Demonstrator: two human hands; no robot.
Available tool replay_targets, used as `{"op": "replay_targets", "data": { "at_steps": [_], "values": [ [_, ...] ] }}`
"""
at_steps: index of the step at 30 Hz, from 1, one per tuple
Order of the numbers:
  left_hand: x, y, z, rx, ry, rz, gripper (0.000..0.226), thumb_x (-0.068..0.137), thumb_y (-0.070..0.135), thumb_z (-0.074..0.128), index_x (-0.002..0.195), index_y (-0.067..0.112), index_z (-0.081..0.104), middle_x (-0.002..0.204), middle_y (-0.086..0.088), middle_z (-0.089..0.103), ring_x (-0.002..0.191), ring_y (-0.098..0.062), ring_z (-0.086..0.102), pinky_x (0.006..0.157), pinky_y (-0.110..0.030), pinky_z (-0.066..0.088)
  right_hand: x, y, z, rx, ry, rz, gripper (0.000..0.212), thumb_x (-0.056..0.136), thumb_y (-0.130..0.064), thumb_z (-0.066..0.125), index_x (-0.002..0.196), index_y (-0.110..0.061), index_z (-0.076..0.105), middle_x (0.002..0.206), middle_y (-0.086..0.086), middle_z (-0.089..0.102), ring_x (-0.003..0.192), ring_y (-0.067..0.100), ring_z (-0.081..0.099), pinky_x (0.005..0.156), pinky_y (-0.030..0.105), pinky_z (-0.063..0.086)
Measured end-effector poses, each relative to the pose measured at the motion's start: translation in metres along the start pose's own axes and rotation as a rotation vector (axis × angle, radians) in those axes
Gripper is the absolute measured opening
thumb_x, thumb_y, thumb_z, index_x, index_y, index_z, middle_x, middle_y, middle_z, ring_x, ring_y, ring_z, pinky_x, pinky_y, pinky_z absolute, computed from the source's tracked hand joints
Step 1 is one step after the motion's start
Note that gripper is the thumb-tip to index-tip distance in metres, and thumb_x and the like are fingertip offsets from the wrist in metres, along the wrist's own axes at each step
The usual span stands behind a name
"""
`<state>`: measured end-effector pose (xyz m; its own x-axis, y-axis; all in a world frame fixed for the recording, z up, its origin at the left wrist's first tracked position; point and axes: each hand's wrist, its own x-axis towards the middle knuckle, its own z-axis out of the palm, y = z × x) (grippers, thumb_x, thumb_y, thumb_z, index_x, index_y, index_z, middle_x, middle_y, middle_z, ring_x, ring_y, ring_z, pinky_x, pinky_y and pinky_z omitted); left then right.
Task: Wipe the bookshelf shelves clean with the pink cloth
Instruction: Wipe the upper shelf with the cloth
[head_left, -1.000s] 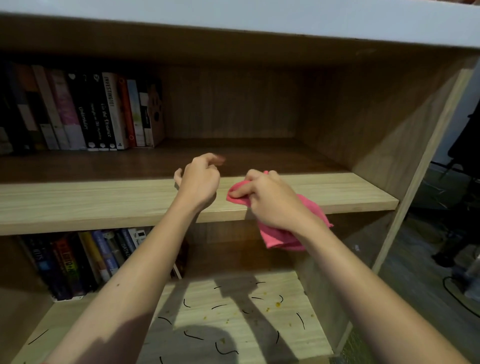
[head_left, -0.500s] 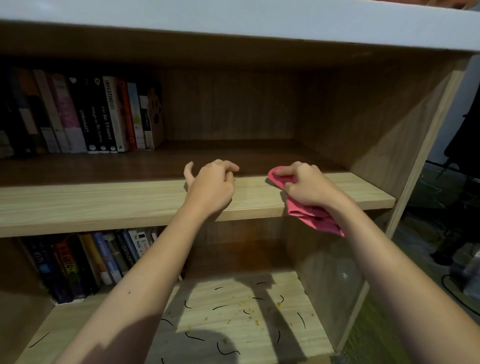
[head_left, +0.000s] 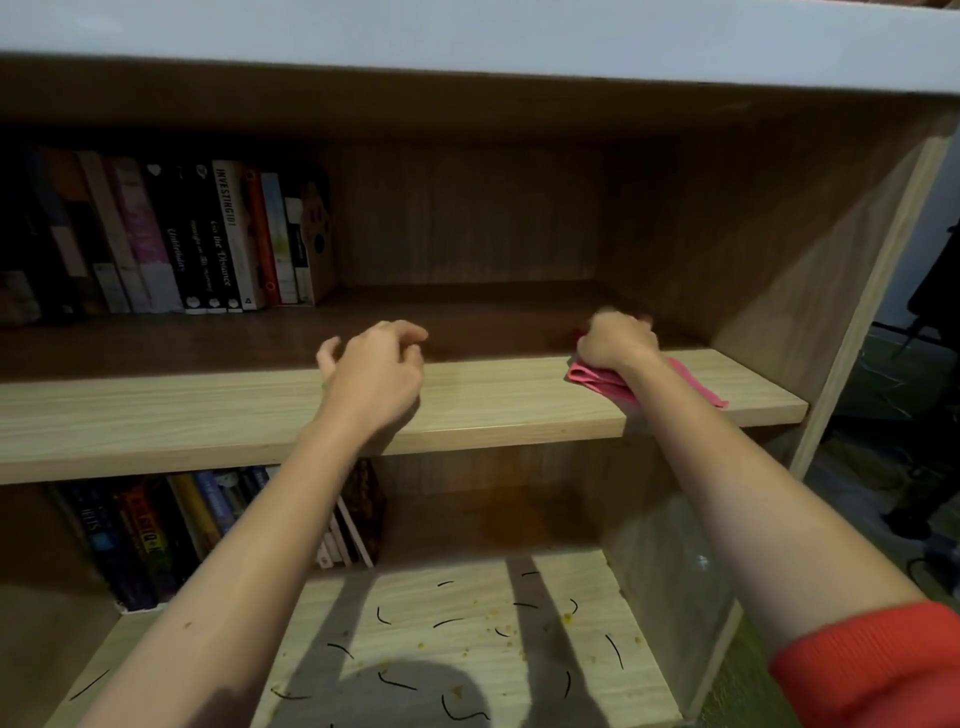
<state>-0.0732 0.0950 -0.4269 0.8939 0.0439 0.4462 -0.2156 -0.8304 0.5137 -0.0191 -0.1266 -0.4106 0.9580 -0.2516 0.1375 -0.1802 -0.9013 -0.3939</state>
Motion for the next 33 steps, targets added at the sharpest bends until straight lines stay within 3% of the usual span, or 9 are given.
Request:
{"op": "replay_targets", "data": {
  "at_steps": [3,5,9,16,18,20,22,29,33],
  "values": [
    [-0.004,-0.019,-0.008,0.058,0.052,-0.064,0.030,0.097,0.018,0.037,0.117,0.025,0.059,0.123,0.004,0.058,0.123,-0.013,0.046,0.115,-0.045,0.002,0.013,-0.029,0.008,0.084,-0.113,-0.056,0.022,0.098,-0.016,0.040,0.106,-0.005,0.057,0.082,0.008,0.056,0.072,0.021,0.055,0.061,0.029,0.044],
    [-0.007,-0.022,-0.007,0.026,0.121,-0.057,0.031,0.095,0.015,0.037,0.114,0.024,0.060,0.118,0.004,0.059,0.120,-0.012,0.047,0.115,-0.044,0.000,0.019,-0.045,0.015,0.083,-0.147,-0.163,0.028,0.099,-0.013,0.036,0.114,-0.006,0.059,0.101,0.011,0.062,0.078,0.021,0.056,0.068,0.029,0.045],
    [-0.009,-0.019,-0.003,-0.003,0.277,0.033,0.033,0.093,0.009,0.038,0.115,0.021,0.060,0.118,0.006,0.058,0.118,-0.010,0.047,0.113,-0.040,-0.003,0.017,-0.067,0.025,0.083,-0.240,-0.370,0.041,0.101,-0.008,0.029,0.131,-0.021,0.053,0.136,0.005,0.050,0.104,0.019,0.053,0.084,0.025,0.040],
    [-0.013,-0.022,-0.003,-0.037,0.302,0.100,0.032,0.091,0.008,0.040,0.109,0.021,0.063,0.115,0.006,0.060,0.114,-0.009,0.048,0.113,-0.035,0.008,-0.020,-0.072,0.026,0.091,-0.300,-0.676,0.041,0.096,-0.007,0.037,0.123,-0.028,0.060,0.127,-0.006,0.049,0.091,0.006,0.052,0.075,0.018,0.041],
    [-0.014,-0.021,-0.003,-0.058,0.275,0.104,0.031,0.092,0.009,0.040,0.109,0.022,0.063,0.116,0.007,0.059,0.115,-0.008,0.046,0.113,-0.035,0.009,-0.038,-0.072,0.027,0.125,-0.308,-0.745,0.041,0.094,-0.006,0.039,0.119,-0.028,0.063,0.125,-0.004,0.050,0.102,0.013,0.053,0.087,0.026,0.045],
    [-0.013,-0.021,-0.005,-0.097,0.260,0.093,0.030,0.093,0.010,0.040,0.109,0.022,0.063,0.115,0.007,0.058,0.116,-0.010,0.046,0.113,-0.035,0.009,-0.052,-0.072,0.029,0.130,-0.295,-0.779,0.042,0.093,-0.005,0.040,0.118,-0.030,0.064,0.126,-0.003,0.050,0.113,0.019,0.046,0.102,0.037,0.039],
    [-0.016,-0.021,-0.009,-0.127,0.250,0.078,0.030,0.093,0.010,0.041,0.110,0.022,0.063,0.115,0.005,0.058,0.117,-0.011,0.045,0.112,-0.036,0.011,-0.069,-0.073,0.030,0.149,-0.285,-0.775,0.042,0.094,-0.006,0.039,0.118,-0.030,0.063,0.125,-0.005,0.049,0.113,0.020,0.044,0.103,0.041,0.037],
    [-0.030,-0.029,-0.020,-0.243,0.194,0.119,0.025,0.095,0.012,0.045,0.106,0.019,0.066,0.110,0.009,0.057,0.116,-0.014,0.046,0.104,-0.037,0.033,-0.121,-0.066,0.034,0.137,-0.103,-0.847,0.042,0.096,-0.009,0.038,0.123,-0.033,0.059,0.108,-0.017,0.045,0.095,0.013,0.033,0.085,0.023,0.023],
    [-0.042,-0.034,-0.020,-0.334,0.186,0.225,0.024,0.093,0.007,0.046,0.102,0.017,0.066,0.104,0.010,0.056,0.110,-0.012,0.052,0.092,-0.027,0.041,-0.140,-0.050,0.057,0.199,0.107,-0.957,0.040,0.090,-0.009,0.042,0.118,-0.027,0.064,0.116,-0.011,0.057,0.104,0.015,0.042,0.097,0.024,0.022]
  ]
}}
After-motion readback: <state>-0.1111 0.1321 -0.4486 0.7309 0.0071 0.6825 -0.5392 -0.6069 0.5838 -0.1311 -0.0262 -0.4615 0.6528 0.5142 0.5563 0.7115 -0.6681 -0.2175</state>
